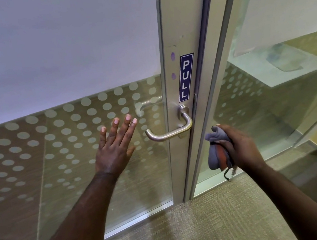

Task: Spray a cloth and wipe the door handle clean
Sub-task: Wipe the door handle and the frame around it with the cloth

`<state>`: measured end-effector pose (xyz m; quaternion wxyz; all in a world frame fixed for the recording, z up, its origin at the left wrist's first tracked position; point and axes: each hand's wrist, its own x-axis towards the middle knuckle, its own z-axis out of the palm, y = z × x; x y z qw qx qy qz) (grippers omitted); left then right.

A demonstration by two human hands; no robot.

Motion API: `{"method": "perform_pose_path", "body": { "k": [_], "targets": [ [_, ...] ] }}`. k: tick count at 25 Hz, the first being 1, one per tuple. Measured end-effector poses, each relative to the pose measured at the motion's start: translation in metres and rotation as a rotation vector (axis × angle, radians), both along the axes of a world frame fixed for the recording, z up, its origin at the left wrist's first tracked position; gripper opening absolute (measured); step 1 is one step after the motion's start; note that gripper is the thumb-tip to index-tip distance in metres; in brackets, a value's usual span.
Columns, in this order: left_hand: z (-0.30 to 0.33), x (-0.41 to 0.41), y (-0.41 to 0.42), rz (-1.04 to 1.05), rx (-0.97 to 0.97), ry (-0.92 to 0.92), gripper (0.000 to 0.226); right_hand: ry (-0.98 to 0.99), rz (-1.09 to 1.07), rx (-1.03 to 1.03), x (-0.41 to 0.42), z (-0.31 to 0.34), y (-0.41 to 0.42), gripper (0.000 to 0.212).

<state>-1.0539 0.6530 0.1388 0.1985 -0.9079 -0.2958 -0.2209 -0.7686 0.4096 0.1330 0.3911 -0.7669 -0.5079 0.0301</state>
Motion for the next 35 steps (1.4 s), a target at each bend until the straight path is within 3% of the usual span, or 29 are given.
{"method": "perform_pose_path", "body": {
  "k": [3,6,9,13,16,19,26,35],
  "targets": [
    [-0.001,0.0,-0.001,0.001,-0.012,0.01,0.116,0.109,-0.077,0.201,-0.02,0.014,0.013,0.042],
    [-0.003,0.0,-0.001,-0.009,-0.015,0.009,0.117,-0.048,-0.146,0.473,-0.044,0.044,0.042,0.053],
    [-0.004,0.001,0.001,-0.018,-0.021,0.002,0.115,-0.067,-0.162,0.641,-0.06,0.086,0.081,0.055],
    [-0.006,0.001,0.002,-0.012,0.006,0.004,0.089,-0.129,-0.104,0.789,-0.072,0.126,0.12,0.049],
    [-0.007,-0.001,0.004,-0.011,-0.014,0.012,0.068,-0.333,-0.111,0.725,-0.077,0.135,0.14,0.053],
    [-0.01,-0.002,0.006,-0.016,-0.034,0.018,0.064,-0.491,-0.214,0.553,-0.073,0.128,0.153,0.058],
    [-0.009,-0.002,0.006,-0.008,-0.051,0.018,0.064,-0.535,-0.422,0.484,-0.07,0.117,0.156,0.053],
    [-0.014,-0.003,0.009,0.003,-0.042,0.042,0.065,-0.445,-0.298,0.447,-0.078,0.087,0.145,0.056]
  ]
}}
